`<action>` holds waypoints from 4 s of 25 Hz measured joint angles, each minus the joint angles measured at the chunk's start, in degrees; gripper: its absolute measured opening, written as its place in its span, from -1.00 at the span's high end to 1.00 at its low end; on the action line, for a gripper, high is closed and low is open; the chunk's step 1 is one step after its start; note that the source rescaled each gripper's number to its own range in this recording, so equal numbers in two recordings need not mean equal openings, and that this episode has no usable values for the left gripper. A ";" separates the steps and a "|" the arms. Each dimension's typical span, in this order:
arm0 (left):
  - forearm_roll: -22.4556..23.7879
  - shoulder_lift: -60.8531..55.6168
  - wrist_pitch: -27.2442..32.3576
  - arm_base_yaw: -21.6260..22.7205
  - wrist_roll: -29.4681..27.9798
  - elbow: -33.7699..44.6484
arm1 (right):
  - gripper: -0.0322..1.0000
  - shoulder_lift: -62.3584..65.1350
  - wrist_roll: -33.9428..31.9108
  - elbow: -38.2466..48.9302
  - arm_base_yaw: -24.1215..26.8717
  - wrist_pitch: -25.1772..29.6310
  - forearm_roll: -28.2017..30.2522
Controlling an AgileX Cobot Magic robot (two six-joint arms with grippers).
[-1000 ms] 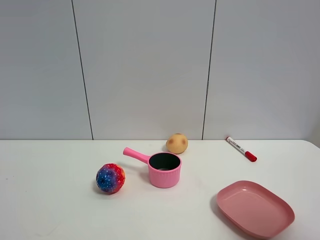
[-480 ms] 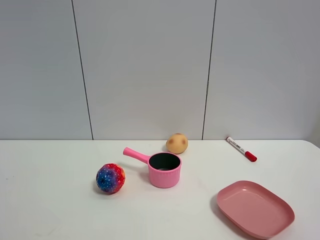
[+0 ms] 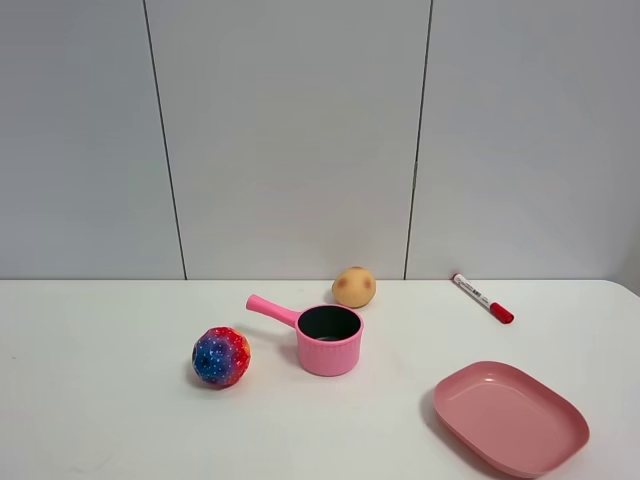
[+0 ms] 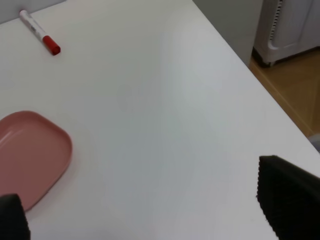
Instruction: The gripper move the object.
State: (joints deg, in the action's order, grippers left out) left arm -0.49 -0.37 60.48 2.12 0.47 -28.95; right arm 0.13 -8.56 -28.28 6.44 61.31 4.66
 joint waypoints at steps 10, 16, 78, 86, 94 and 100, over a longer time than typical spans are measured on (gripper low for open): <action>0.00 0.00 0.00 0.00 0.00 0.00 | -0.76 0.00 -0.34 0.00 0.33 0.00 0.00; 0.00 0.00 0.00 0.00 0.00 0.00 | -0.76 0.00 -0.34 0.00 0.33 0.00 0.00; 0.00 0.00 0.00 0.00 0.00 0.00 | -0.75 0.00 -0.34 0.00 0.33 0.00 0.00; 0.00 0.00 0.00 0.00 0.00 0.00 | -0.75 0.00 -0.34 0.00 0.33 0.00 0.00; 0.00 0.00 0.00 0.00 0.00 0.00 | -0.75 0.00 -0.34 0.00 0.33 0.00 0.00; 0.00 0.00 0.00 0.00 0.00 0.00 | -0.75 0.00 -0.34 0.00 0.33 0.00 0.00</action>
State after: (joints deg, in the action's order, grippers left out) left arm -0.49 -0.37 60.48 2.12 0.47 -28.95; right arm 0.13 -8.90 -28.28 6.77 61.31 4.66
